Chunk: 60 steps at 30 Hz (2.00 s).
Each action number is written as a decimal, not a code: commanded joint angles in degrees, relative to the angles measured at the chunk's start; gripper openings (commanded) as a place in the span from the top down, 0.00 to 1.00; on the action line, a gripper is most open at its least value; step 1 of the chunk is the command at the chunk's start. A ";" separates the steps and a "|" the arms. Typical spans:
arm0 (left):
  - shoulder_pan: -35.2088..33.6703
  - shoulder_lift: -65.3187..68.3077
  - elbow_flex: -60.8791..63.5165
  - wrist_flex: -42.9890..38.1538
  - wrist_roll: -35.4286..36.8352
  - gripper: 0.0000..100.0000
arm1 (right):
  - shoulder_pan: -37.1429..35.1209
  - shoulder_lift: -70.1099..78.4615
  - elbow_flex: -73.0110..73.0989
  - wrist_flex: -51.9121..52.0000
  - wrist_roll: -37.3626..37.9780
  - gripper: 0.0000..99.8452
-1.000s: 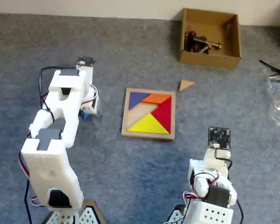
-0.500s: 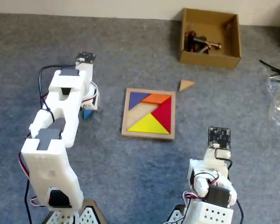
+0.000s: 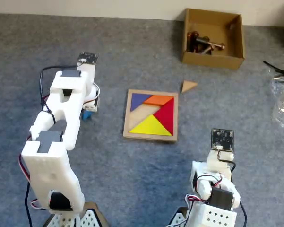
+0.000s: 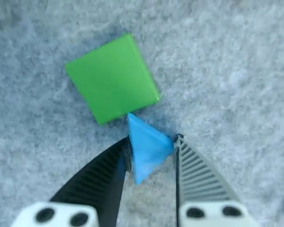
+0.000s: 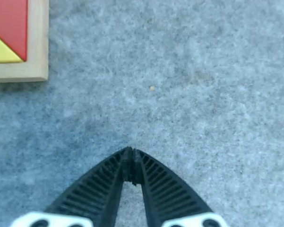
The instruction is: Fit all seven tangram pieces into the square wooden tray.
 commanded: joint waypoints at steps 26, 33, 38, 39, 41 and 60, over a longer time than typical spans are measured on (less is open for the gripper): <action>15.87 -9.45 -9.54 10.55 -21.80 0.98 | 0.66 -0.57 6.29 -1.71 -0.44 0.99; 20.62 -9.45 -9.54 8.26 -21.71 0.98 | 0.66 -0.57 6.29 -1.71 -0.44 0.99; 24.13 -9.10 -11.03 8.00 -21.71 0.98 | 0.66 -0.57 6.29 -1.71 -0.44 0.99; 24.40 -9.10 -11.82 8.00 -21.71 0.98 | 0.66 -0.57 6.29 -1.71 -0.44 0.99; 24.75 -9.01 -13.41 8.00 -21.71 0.98 | 0.66 -0.57 6.29 -1.71 -0.44 0.99; 29.05 -3.56 -16.66 2.64 -16.79 0.98 | 0.66 -0.57 6.29 -1.71 -0.44 0.99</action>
